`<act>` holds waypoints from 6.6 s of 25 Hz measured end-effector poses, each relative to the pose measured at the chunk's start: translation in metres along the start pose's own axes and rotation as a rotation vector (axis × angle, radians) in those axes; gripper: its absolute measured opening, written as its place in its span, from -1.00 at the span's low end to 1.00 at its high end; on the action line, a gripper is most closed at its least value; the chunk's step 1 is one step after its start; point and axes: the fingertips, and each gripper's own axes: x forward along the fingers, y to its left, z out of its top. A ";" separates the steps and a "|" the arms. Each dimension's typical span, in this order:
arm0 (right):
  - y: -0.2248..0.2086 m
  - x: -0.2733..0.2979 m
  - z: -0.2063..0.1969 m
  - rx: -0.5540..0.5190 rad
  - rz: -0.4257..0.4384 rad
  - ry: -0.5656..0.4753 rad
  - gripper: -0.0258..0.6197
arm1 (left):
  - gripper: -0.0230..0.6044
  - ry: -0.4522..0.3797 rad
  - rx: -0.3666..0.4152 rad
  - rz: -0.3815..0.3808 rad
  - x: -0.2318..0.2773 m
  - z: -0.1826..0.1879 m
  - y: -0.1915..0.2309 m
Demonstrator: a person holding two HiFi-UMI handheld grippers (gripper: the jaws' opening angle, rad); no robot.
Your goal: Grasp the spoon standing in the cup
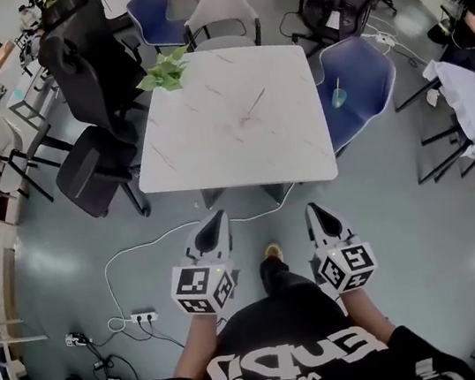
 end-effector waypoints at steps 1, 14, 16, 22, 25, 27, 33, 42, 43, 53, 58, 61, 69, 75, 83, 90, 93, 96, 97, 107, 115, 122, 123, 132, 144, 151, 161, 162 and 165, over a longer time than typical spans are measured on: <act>-0.004 0.009 0.004 -0.002 0.008 0.002 -0.88 | -0.88 -0.001 -0.001 0.005 0.008 0.004 0.003; -0.051 0.102 0.047 -0.017 0.094 0.025 -0.88 | -0.88 -0.007 -0.013 0.076 0.093 0.039 0.030; -0.055 0.114 0.051 -0.021 0.113 0.025 -0.88 | -0.88 -0.009 -0.014 0.086 0.104 0.042 0.033; -0.070 0.140 0.060 -0.019 0.133 0.027 -0.88 | -0.88 -0.016 -0.004 0.084 0.131 0.055 0.032; -0.074 0.151 0.063 -0.021 0.130 0.028 -0.88 | -0.88 -0.013 -0.001 0.085 0.142 0.058 0.037; -0.079 0.158 0.063 -0.024 0.119 0.036 -0.88 | -0.88 -0.009 -0.001 0.081 0.150 0.059 0.040; -0.087 0.180 0.064 -0.024 0.101 0.042 -0.88 | -0.88 -0.008 0.010 0.052 0.177 0.063 0.051; -0.096 0.220 0.078 -0.039 0.063 0.045 -0.88 | -0.88 -0.003 0.013 0.006 0.219 0.081 0.079; -0.095 0.223 0.079 -0.035 0.066 0.041 -0.88 | -0.88 -0.004 0.014 0.000 0.223 0.082 0.081; -0.094 0.246 0.084 -0.001 0.068 0.008 -0.88 | -0.88 0.003 0.020 -0.039 0.242 0.085 0.093; -0.088 0.254 0.078 0.041 0.107 0.032 -0.52 | -0.88 0.006 0.018 -0.049 0.245 0.084 0.094; -0.085 0.257 0.074 0.052 0.127 0.039 -0.36 | -0.88 0.006 0.013 -0.050 0.246 0.082 0.096; -0.085 0.274 0.065 0.093 0.147 0.070 -0.29 | -0.89 0.009 0.006 -0.049 0.250 0.079 0.100; -0.091 0.296 0.052 0.082 0.137 0.107 -0.29 | -0.88 0.018 0.007 -0.043 0.251 0.080 0.104; -0.103 0.335 0.034 0.097 0.132 0.168 -0.29 | -0.88 0.027 0.005 -0.035 0.255 0.080 0.113; -0.124 0.367 0.017 0.140 0.085 0.203 -0.29 | -0.88 0.037 -0.002 -0.026 0.257 0.076 0.122; -0.126 0.378 0.011 0.137 0.078 0.223 -0.29 | -0.88 0.043 -0.006 -0.021 0.256 0.074 0.125; -0.128 0.387 0.005 0.141 0.073 0.242 -0.29 | -0.88 0.045 -0.010 -0.015 0.256 0.074 0.128; -0.129 0.390 0.002 0.141 0.071 0.250 -0.30 | -0.88 0.046 -0.010 -0.012 0.256 0.074 0.129; -0.140 0.414 -0.008 0.138 0.045 0.284 -0.43 | -0.88 0.053 -0.013 0.012 0.254 0.072 0.140; -0.140 0.420 -0.005 0.101 0.040 0.290 -0.62 | -0.88 0.055 -0.017 0.021 0.255 0.071 0.142; -0.138 0.423 -0.003 0.083 0.024 0.289 -0.78 | -0.88 0.054 -0.024 0.030 0.254 0.071 0.147; -0.138 0.422 -0.002 0.082 0.022 0.287 -0.80 | -0.88 0.054 -0.026 0.030 0.254 0.072 0.147; -0.133 0.420 0.006 0.077 0.035 0.271 -0.86 | -0.88 0.052 -0.032 0.026 0.255 0.072 0.144; -0.128 0.415 0.023 0.094 0.045 0.231 -0.88 | -0.88 0.052 -0.029 0.025 0.252 0.072 0.143; -0.120 0.408 0.046 0.105 0.068 0.179 -0.88 | -0.88 0.054 -0.029 0.018 0.253 0.069 0.140; -0.109 0.380 0.088 0.100 0.099 0.100 -0.87 | -0.88 0.058 -0.030 0.000 0.253 0.068 0.132; -0.108 0.377 0.091 0.098 0.103 0.092 -0.88 | -0.88 0.060 -0.029 -0.002 0.252 0.068 0.131; -0.104 0.366 0.101 0.091 0.117 0.073 -0.88 | -0.88 0.060 -0.027 -0.006 0.253 0.068 0.130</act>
